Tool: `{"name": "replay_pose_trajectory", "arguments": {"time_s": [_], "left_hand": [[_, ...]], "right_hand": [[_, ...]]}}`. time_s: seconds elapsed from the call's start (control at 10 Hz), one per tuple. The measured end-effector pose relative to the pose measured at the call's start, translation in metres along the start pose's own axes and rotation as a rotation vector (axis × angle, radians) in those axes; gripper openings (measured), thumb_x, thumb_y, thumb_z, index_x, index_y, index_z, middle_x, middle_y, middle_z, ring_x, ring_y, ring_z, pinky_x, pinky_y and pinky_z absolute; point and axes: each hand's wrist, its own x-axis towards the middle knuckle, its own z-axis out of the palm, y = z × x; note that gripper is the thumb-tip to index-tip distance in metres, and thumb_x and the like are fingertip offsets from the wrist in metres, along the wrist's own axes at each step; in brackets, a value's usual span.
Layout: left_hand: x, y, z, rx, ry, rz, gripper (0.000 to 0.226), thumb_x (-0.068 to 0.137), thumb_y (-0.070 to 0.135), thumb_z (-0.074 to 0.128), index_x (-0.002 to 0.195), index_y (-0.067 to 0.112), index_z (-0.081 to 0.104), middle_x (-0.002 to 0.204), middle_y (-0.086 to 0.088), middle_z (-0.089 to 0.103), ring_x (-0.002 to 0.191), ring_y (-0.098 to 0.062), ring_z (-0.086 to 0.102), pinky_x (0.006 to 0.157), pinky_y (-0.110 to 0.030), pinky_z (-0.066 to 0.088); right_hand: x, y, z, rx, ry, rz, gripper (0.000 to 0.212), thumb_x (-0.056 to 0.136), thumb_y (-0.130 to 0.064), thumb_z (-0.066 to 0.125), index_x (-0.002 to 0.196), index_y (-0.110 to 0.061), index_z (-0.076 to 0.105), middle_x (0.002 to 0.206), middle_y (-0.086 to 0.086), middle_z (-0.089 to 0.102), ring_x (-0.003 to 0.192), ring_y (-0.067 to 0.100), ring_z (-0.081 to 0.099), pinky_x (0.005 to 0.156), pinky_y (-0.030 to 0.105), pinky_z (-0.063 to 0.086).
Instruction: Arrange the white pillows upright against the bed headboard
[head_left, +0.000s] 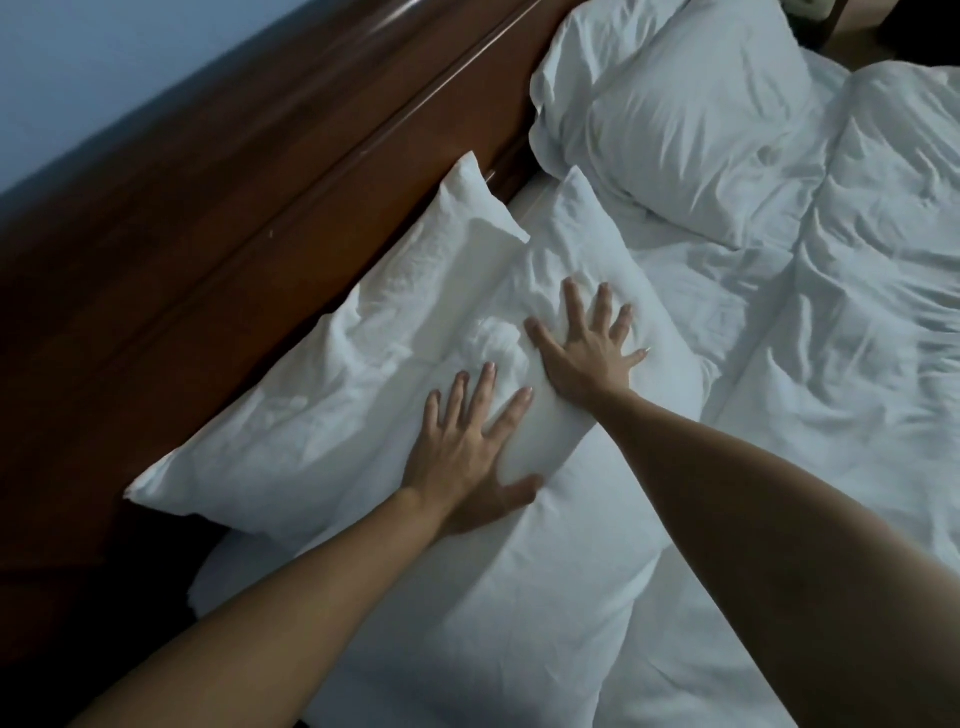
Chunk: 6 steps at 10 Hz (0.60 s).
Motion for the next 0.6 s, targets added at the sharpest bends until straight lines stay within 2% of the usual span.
{"name": "replay_pose_trajectory", "arguments": {"time_s": [0.1, 0.2, 0.3, 0.4, 0.5, 0.6], "left_hand": [[-0.002, -0.003, -0.006, 0.002, -0.038, 0.017, 0.099, 0.083, 0.089, 0.025, 0.159, 0.04, -0.015, 0.17, -0.011, -0.016, 0.157, -0.039, -0.001, 0.122, -0.06, 0.009], [-0.009, -0.003, -0.021, -0.005, -0.098, 0.028, 0.096, 0.085, 0.086, 0.026, 0.161, 0.038, -0.007, 0.171, -0.01, -0.014, 0.156, -0.037, 0.0, 0.123, -0.058, 0.01], [-0.021, 0.0, -0.047, -0.014, -0.106, 0.047, 0.086, 0.091, 0.075, 0.037, 0.161, 0.029, 0.018, 0.17, -0.012, 0.006, 0.155, -0.035, 0.011, 0.122, -0.052, 0.018], [-0.04, 0.009, -0.077, -0.047, -0.128, 0.033, 0.064, 0.095, 0.054, 0.052, 0.149, 0.02, 0.045, 0.161, -0.01, 0.031, 0.144, -0.032, 0.034, 0.114, -0.044, 0.032], [-0.066, 0.023, -0.103, -0.141, -0.077, 0.023, 0.049, 0.096, 0.043, 0.055, 0.137, 0.016, 0.058, 0.15, -0.006, 0.044, 0.136, -0.029, 0.045, 0.109, -0.041, 0.038], [-0.095, 0.045, -0.123, -0.139, 0.055, 0.026, 0.042, 0.097, 0.041, 0.055, 0.128, 0.015, 0.065, 0.141, -0.003, 0.053, 0.127, -0.026, 0.052, 0.105, -0.039, 0.041]], "right_hand": [[-0.003, -0.002, -0.009, -0.01, -0.022, 0.01, 0.084, 0.081, -0.089, 0.023, 0.154, -0.055, -0.004, 0.169, -0.008, -0.017, 0.154, 0.033, -0.016, 0.111, 0.076, 0.0], [-0.014, -0.005, -0.023, 0.016, -0.05, 0.025, 0.081, 0.085, -0.083, 0.031, 0.155, -0.05, 0.004, 0.17, -0.006, -0.008, 0.155, 0.035, -0.005, 0.113, 0.071, 0.015], [-0.037, -0.003, -0.042, -0.001, -0.061, 0.006, 0.069, 0.092, -0.07, 0.039, 0.15, -0.035, 0.028, 0.162, 0.005, 0.026, 0.143, 0.038, 0.033, 0.103, 0.056, 0.04], [-0.073, 0.003, -0.067, -0.083, -0.083, -0.004, 0.059, 0.095, -0.06, 0.044, 0.137, -0.019, 0.053, 0.141, 0.01, 0.051, 0.123, 0.035, 0.055, 0.095, 0.045, 0.045], [-0.111, 0.014, -0.093, -0.172, -0.064, -0.01, 0.059, 0.098, -0.058, 0.042, 0.135, -0.014, 0.058, 0.143, 0.009, 0.049, 0.124, 0.033, 0.055, 0.096, 0.044, 0.046], [-0.15, 0.021, -0.118, -0.207, -0.051, -0.029, 0.056, 0.097, -0.058, 0.045, 0.131, -0.016, 0.06, 0.142, 0.008, 0.05, 0.124, 0.031, 0.056, 0.094, 0.041, 0.046]]}}
